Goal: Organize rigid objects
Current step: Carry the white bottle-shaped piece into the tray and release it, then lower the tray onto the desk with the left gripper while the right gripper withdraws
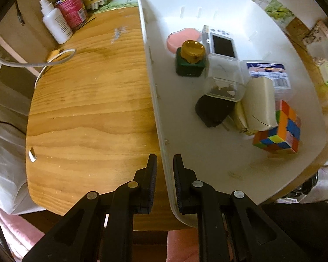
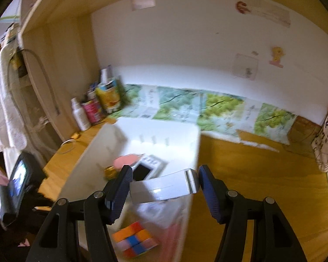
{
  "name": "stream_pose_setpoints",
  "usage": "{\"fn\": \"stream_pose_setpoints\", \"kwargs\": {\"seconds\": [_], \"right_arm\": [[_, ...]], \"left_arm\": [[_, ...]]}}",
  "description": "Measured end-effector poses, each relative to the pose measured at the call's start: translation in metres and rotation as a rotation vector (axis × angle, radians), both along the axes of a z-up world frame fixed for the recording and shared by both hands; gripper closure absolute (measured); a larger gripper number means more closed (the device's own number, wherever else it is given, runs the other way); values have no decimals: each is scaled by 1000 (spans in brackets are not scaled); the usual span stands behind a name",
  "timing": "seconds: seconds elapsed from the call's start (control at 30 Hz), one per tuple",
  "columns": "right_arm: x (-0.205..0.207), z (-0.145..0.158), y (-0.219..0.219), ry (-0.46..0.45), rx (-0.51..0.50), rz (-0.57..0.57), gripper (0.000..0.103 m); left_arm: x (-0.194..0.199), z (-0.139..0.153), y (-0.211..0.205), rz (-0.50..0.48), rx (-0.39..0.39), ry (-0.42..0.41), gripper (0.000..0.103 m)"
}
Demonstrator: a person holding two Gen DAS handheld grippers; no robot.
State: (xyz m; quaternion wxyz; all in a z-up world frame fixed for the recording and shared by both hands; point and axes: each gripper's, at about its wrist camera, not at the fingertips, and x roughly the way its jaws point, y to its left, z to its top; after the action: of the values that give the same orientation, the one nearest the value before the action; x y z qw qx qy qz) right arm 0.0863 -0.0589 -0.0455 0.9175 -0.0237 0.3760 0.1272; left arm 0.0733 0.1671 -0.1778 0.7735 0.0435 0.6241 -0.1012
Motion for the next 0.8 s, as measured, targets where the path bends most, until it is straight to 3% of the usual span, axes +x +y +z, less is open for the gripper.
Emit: {"fn": "stream_pose_setpoints", "kwargs": {"seconds": [0.33,0.47,0.5,0.57,0.7,0.8], "right_arm": [[-34,-17,47,87,-29,91,40],[-38,-15,52,74,-37,121,39],[-38,-13,52,65,-40,125,39],[-36,-11,50,52,-46,133,28],[-33,-10,40,46,-29,145,24],[-30,-12,27,53,-8,165,23]], "left_arm": [[-1,0,1,-38,-34,-3,87],[-1,1,1,-23,-24,-5,87],[-3,2,2,-14,-20,-5,87],[-4,3,2,6,-17,-5,87],[-3,8,6,96,-12,-5,85],[-1,13,8,185,3,-12,75]]}}
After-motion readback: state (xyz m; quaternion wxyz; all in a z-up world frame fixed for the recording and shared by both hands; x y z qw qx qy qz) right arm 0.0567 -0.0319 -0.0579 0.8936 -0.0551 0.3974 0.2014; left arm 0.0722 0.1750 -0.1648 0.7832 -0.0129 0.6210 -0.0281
